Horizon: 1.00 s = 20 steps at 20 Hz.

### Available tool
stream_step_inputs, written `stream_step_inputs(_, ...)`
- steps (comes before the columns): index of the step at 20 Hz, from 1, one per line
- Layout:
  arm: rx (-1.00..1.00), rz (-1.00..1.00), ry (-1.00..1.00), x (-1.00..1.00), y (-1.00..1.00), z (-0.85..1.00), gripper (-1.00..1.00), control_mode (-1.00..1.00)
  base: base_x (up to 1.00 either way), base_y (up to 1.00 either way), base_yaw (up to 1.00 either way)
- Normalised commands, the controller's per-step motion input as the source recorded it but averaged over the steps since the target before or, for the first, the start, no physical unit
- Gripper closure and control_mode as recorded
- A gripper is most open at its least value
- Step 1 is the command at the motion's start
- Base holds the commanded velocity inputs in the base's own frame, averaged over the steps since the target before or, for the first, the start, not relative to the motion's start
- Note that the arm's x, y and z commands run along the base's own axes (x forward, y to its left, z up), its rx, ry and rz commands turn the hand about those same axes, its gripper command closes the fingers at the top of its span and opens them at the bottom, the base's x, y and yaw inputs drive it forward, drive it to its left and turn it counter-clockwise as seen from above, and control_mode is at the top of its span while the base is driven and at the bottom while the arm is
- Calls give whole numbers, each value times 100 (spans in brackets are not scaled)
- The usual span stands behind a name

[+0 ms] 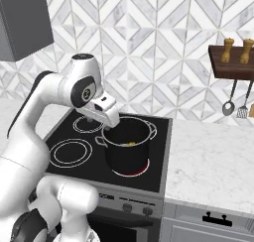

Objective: Put the lemon wedge and squash in the pot. Retrieve the spatula and lightly stir the vegetables in the pot.

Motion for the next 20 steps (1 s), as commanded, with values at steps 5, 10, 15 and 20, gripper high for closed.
stream_step_inputs(5,0,0,14,-15,3,0,-100,100,-14,3,0)
stream_step_inputs(10,0,0,0,0,0,0,-100,100,-76,75,1)
stream_step_inputs(15,0,0,0,0,0,0,-100,100,44,95,0)
stream_step_inputs(20,0,0,0,0,0,0,-100,100,100,64,0)
